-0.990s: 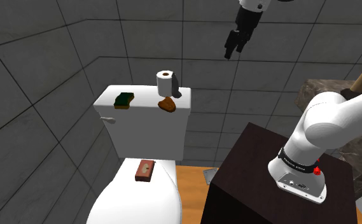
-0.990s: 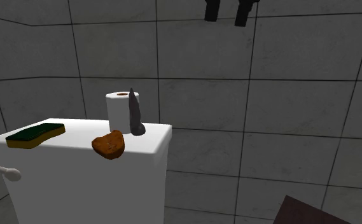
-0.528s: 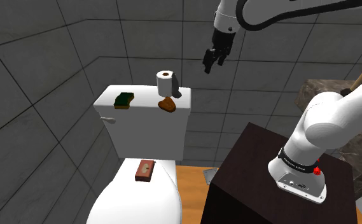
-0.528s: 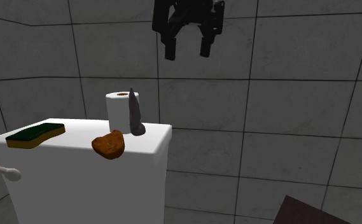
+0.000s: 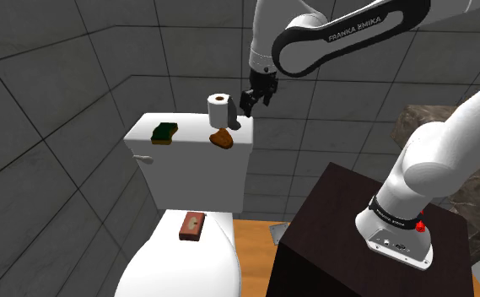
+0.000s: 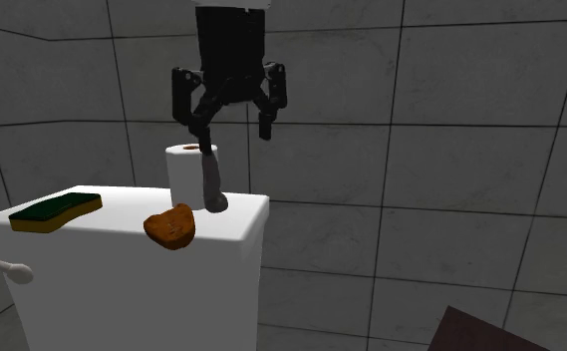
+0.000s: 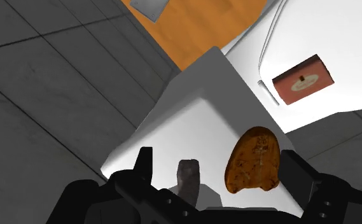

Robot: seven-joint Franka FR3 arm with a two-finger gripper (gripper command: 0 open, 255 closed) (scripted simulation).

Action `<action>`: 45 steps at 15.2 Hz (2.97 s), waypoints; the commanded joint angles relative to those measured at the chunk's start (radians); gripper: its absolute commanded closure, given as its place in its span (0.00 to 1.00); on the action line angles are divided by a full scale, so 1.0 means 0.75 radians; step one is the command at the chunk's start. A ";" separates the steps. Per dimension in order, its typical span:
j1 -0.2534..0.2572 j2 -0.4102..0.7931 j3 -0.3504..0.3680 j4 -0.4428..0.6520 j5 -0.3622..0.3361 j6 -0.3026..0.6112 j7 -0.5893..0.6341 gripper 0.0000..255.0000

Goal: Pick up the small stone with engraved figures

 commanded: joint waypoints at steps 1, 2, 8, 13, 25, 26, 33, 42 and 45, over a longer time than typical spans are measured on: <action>-0.006 0.094 0.038 0.033 -0.039 0.046 0.072 0.00; -0.009 0.145 0.054 0.055 -0.064 0.066 0.107 0.00; -0.007 0.469 0.119 0.229 -0.248 0.143 0.332 0.00; 0.018 0.641 0.118 0.319 -0.357 0.181 0.446 0.00; 0.024 0.702 0.104 0.290 -0.411 0.261 0.498 1.00; 0.024 0.702 0.104 0.290 -0.411 0.261 0.498 1.00; 0.021 0.667 0.113 0.305 -0.380 0.217 0.470 1.00; 0.014 0.582 0.128 0.365 -0.305 0.087 0.393 1.00; 0.013 0.558 0.131 0.391 -0.284 0.042 0.370 1.00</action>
